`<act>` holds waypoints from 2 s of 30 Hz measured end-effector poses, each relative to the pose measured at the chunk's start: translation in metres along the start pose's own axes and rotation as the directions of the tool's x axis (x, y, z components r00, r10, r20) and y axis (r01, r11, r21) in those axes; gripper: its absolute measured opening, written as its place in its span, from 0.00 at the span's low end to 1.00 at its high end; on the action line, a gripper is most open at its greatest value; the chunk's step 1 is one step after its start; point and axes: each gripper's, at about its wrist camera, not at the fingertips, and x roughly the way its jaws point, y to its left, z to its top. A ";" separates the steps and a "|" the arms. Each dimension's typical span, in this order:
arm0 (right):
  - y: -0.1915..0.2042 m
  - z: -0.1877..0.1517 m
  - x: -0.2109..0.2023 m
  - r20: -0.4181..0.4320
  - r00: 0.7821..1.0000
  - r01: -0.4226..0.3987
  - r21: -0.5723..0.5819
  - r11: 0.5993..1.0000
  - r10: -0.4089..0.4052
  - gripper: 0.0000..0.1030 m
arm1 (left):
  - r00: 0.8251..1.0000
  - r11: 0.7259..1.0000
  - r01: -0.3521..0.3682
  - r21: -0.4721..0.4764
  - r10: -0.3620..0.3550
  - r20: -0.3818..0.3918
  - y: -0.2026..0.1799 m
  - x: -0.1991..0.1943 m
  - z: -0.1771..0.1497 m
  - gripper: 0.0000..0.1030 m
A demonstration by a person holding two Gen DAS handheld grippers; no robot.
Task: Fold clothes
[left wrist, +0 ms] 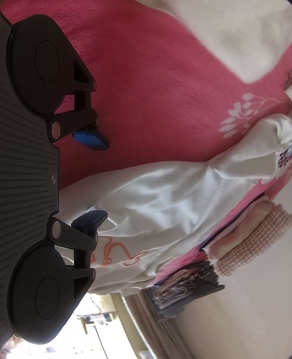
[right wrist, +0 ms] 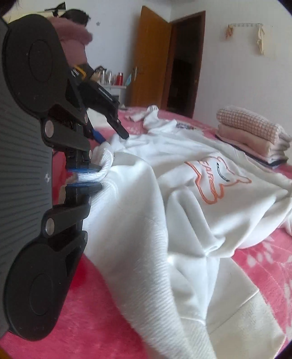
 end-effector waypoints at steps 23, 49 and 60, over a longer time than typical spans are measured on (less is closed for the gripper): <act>0.064 -0.070 0.049 -0.327 0.939 -0.011 -0.328 0.945 -0.102 0.12 | 0.982 0.999 -0.041 0.002 0.041 -0.183 0.008 -0.061 -0.059 0.53; 0.064 -0.029 0.026 -0.103 0.980 0.127 -0.322 0.938 -0.168 0.37 | 0.967 0.992 -0.044 0.117 0.071 -0.244 0.011 -0.045 -0.073 0.23; 0.065 -0.035 0.001 -0.008 0.967 0.232 -0.387 0.893 -0.254 0.37 | 0.971 0.960 -0.128 0.247 0.172 -0.166 0.008 -0.080 -0.068 0.01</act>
